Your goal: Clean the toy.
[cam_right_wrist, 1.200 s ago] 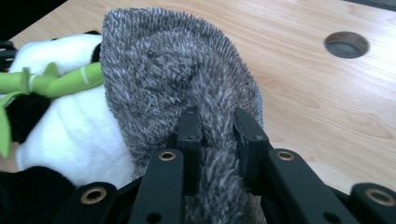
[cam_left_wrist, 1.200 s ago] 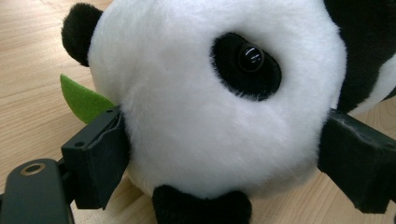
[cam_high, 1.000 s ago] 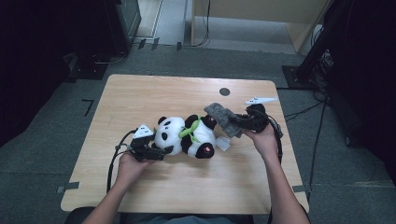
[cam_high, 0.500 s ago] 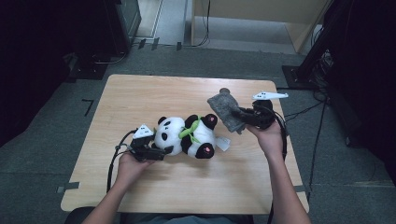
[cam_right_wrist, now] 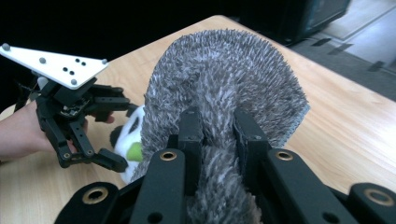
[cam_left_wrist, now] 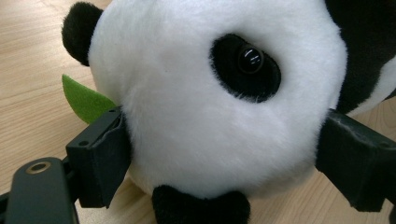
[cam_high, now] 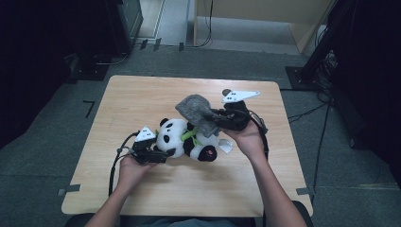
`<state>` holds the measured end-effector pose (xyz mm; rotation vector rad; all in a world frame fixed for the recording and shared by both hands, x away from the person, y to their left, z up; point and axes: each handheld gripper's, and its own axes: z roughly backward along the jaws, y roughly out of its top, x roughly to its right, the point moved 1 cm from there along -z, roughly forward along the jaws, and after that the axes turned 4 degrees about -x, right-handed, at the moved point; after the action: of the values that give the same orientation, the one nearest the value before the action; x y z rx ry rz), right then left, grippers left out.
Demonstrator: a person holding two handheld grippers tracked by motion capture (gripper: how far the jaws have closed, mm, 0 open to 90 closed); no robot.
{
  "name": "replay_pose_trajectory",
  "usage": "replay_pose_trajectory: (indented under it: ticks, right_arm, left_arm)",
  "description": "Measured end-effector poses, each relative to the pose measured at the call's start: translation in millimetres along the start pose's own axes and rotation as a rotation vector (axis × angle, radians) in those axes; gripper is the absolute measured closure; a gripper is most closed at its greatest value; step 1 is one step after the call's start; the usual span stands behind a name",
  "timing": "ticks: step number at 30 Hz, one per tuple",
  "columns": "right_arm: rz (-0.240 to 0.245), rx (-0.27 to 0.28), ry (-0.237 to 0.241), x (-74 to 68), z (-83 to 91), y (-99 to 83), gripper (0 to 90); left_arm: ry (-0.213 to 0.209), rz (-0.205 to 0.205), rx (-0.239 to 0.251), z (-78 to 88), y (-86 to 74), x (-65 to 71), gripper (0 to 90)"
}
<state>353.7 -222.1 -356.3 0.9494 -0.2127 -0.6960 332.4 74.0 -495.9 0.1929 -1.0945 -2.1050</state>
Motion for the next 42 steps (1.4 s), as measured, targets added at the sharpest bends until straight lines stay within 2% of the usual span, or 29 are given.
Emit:
replay_pose_trajectory:
  ticks: [2, 3, 5, 6, 7, 10, 12, 14, 15, 19, 23, 31, 36, 42]
  right_arm:
    - [0.015, -0.015, 0.018, -4.0, -11.7, 3.0, 76.6]
    - [0.015, -0.015, 0.018, -4.0, -11.7, 3.0, 76.6]
    - [0.033, -0.044, 0.044, -9.8, -30.9, 6.0, 76.6]
    - [0.033, -0.044, 0.044, -9.8, -30.9, 6.0, 76.6]
    - [0.04, -0.07, 0.061, -13.9, -43.2, 6.0, 76.6]
    - [0.054, -0.107, 0.08, -18.3, -59.6, 3.8, 76.6]
    - [0.059, -0.12, 0.074, -19.6, -63.5, 2.9, 76.7]
    - [0.076, -0.172, 0.041, -20.7, -74.0, -2.0, 76.7]
    - [0.075, -0.173, 0.04, -19.9, -76.0, -4.9, 76.8]
    - [0.039, -0.155, 0.068, -12.9, -75.2, -13.5, 77.1]
    - [0.031, -0.146, 0.066, -10.2, -68.9, -17.5, 77.1]
    - [-0.026, -0.144, 0.029, 6.2, -41.4, -36.8, 76.9]
    - [-0.067, -0.129, 0.045, 14.9, -26.9, -50.2, 76.7]
    - [-0.066, -0.115, 0.043, 17.2, -18.0, -64.2, 76.3]
  left_arm:
    - [0.003, -0.002, -0.001, 0.1, 0.1, 0.3, 12.1]
    - [0.005, -0.002, -0.001, 0.1, 0.2, 0.6, 12.1]
    - [0.008, -0.002, -0.001, 0.2, 0.2, 1.0, 12.7]
    - [0.009, -0.001, -0.001, 0.3, 0.2, 1.2, 12.7]
    - [0.011, 0.001, -0.001, 0.4, 0.0, 1.4, 13.2]
    - [0.013, 0.002, -0.001, 0.5, 0.0, 1.7, 13.9]
    - [0.016, 0.002, -0.003, 0.6, 0.1, 1.9, 14.2]
    - [0.021, 0.005, -0.007, 0.6, 0.3, 2.2, 15.3]
    - [0.024, 0.005, -0.01, 0.7, 0.4, 2.3, 15.7]
    - [0.03, 0.004, -0.015, 0.9, 0.9, 3.1, 17.6]
    - [0.026, 0.012, -0.02, 1.1, 1.1, 3.1, 17.6]
    - [0.022, 0.018, -0.019, 1.1, 1.1, 2.0, 17.7]
    - [0.021, 0.019, -0.02, 1.1, 1.2, 2.1, 17.7]
    - [0.021, 0.013, -0.031, 2.3, 1.1, 2.6, 17.7]
